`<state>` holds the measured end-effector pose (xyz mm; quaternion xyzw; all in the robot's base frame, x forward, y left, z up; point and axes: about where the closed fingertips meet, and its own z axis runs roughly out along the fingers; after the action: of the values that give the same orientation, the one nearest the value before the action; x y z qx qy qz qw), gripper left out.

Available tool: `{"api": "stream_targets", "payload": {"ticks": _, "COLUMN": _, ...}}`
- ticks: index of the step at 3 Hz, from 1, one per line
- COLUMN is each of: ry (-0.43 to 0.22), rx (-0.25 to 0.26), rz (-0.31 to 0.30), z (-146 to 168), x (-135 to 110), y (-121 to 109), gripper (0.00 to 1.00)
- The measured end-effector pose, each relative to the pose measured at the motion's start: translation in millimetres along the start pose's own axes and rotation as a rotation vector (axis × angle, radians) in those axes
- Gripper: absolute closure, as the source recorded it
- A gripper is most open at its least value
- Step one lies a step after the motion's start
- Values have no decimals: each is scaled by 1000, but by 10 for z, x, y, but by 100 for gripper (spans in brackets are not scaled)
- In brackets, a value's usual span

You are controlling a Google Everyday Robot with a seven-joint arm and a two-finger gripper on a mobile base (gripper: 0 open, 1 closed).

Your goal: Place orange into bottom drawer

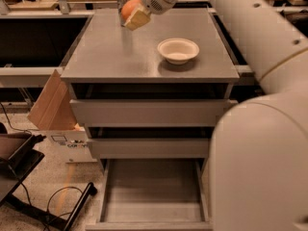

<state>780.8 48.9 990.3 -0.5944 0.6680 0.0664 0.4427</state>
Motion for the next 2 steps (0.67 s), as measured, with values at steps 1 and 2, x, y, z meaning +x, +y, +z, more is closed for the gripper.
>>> {"api": "stream_targets", "payload": {"ticks": 1, "ry": -88, "rx": 43, "rz": -16, "z": -702, "x": -294, "y": 290, "gripper": 100}}
{"api": "stream_targets", "payload": {"ticks": 2, "ry": -145, "rx": 117, "rz": 4, "z": -1227, "x": -441, "y": 614, "gripper": 100}}
